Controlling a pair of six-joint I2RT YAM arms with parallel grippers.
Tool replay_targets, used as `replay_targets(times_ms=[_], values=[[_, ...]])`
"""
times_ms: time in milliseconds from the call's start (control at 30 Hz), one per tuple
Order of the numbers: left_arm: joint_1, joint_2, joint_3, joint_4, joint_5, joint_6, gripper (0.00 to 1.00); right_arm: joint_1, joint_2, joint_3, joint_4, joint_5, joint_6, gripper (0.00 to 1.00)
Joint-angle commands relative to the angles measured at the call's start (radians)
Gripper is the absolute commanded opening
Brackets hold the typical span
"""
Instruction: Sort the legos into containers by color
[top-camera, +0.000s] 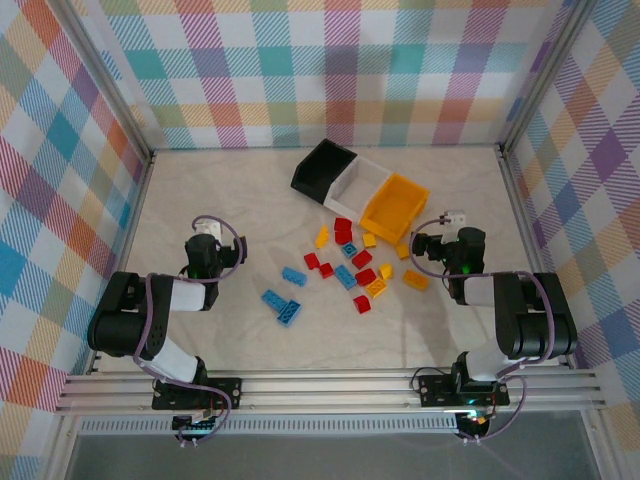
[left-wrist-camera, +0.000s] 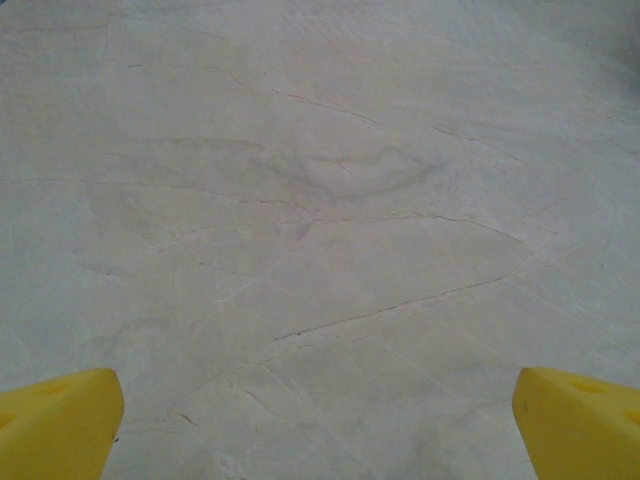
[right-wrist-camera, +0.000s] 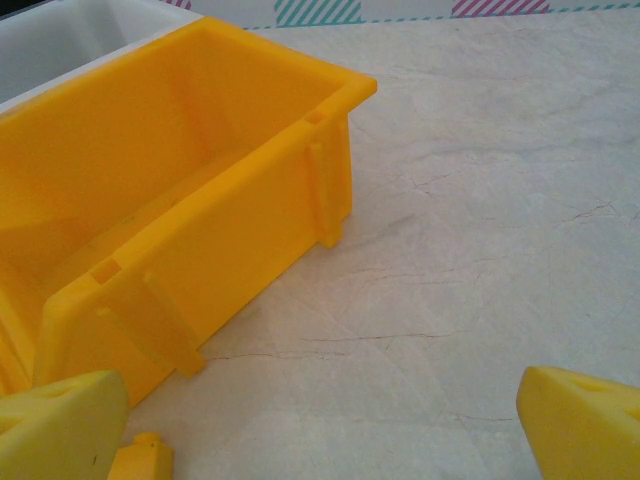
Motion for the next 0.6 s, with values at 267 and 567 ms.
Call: replay_targets(times_ms=[267,567], values=[[0.008,0.006,0.015,0.040,0.013,-0.014,1.00,-0.009,0.010,0.009,0.033,-0.008,0.015,1.00],[0.008,-0.040,0.094,-0.133,0.005,-0.017,1.00,-0.011,-0.006,0.023,-0.007,0.027,0.030,1.00]])
